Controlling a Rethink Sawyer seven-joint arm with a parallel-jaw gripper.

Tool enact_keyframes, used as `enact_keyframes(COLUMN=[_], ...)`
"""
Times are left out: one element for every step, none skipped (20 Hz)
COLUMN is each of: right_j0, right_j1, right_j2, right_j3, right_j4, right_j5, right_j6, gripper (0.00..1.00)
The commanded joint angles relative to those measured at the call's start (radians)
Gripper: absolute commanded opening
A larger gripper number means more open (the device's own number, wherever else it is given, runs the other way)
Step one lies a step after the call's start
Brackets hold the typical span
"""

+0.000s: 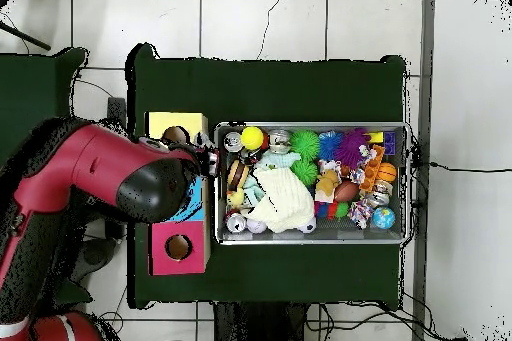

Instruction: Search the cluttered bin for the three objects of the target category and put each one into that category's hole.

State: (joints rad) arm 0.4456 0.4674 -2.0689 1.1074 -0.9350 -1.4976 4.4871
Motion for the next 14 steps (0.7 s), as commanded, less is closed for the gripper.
enact_keyframes(right_j0=[0.000,0.003,0.004,0.006,0.008,0.012,0.013,0.015,0.016,0.021,0.022,0.026,0.027,0.029], right_j1=[0.009,0.008,0.008,0.008,0.009,0.010,0.011,0.013,0.014,0.015,0.015,0.014,0.015,0.015], right_j2=[0.087,0.092,0.095,0.100,0.103,0.111,0.114,0.117,0.120,0.128,0.131,0.139,0.142,0.146], right_j3=[-0.088,-0.087,-0.087,-0.088,-0.088,-0.087,-0.087,-0.087,-0.087,-0.084,-0.084,-0.083,-0.082,-0.082], right_j4=[0.047,0.046,0.046,0.046,0.045,0.044,0.044,0.043,0.043,0.041,0.041,0.040,0.039,0.038], right_j5=[-0.017,-0.013,-0.010,-0.002,0.002,0.015,0.018,0.023,0.027,0.038,0.041,0.049,0.053,0.059], right_j6=[0.392,0.392,0.392,0.392,0.391,0.390,0.391,0.390,0.389,0.389,0.388,0.388,0.387,0.387], gripper=[0.00,0.00,0.00,0.00,0.00,0.00,0.00,0.00,0.00,0.00,0.00,0.00,0.00,0.00])
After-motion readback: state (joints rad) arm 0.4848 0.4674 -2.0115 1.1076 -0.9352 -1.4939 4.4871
